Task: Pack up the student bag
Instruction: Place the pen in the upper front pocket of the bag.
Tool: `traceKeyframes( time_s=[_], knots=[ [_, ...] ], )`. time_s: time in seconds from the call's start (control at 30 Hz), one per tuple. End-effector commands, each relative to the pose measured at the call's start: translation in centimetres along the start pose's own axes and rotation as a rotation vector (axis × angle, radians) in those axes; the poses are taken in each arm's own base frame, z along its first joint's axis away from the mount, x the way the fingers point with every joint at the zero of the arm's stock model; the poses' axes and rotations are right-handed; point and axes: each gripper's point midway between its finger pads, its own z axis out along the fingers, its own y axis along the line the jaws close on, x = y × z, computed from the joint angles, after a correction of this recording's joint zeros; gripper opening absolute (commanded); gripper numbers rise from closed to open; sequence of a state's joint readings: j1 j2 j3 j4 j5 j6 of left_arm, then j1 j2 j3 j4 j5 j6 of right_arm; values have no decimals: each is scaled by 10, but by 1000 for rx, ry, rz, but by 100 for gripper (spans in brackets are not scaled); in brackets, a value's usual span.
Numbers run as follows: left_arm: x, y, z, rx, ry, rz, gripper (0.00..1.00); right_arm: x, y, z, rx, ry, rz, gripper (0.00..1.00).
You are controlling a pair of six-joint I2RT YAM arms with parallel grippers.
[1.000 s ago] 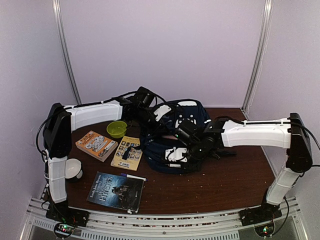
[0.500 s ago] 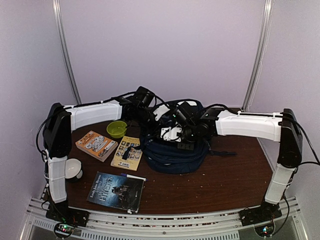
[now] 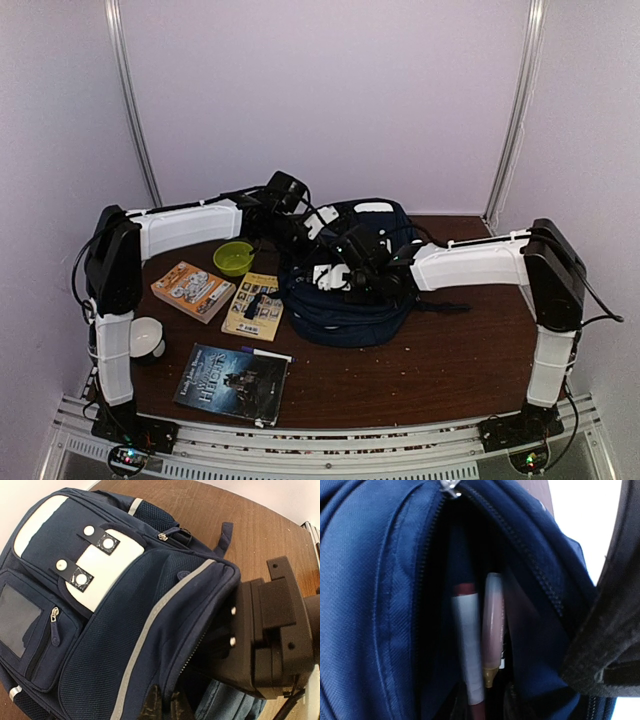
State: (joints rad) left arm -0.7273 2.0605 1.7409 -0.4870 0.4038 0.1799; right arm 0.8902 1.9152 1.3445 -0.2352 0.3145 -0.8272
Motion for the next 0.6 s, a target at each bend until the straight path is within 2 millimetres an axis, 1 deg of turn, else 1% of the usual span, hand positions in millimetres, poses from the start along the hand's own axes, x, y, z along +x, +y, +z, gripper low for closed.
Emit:
traceKeyframes(
  time_s=[0.0,0.1,0.23,0.37,0.47,0.57],
  knots=[
    [-34,-2,-24,-13,-92,29,1,3,-25,1,124,7,38,33],
    [-34,-2,-23,-15,-91,28,1,4,-26,-9,113,-6,53,35],
    [-33,-2,-22,-14,-88,26,1,8,-19,-26,63,-36,75,36],
    [-33,-2,-22,-12,-89,25,1,9,-7,-48,-10,-78,106,37],
    [-32,-2,-21,-10,-88,22,1,6,10,-62,-98,-110,118,38],
    [-32,-2,-19,-4,-87,18,1,-2,35,-74,-205,-152,140,38]
  ],
)
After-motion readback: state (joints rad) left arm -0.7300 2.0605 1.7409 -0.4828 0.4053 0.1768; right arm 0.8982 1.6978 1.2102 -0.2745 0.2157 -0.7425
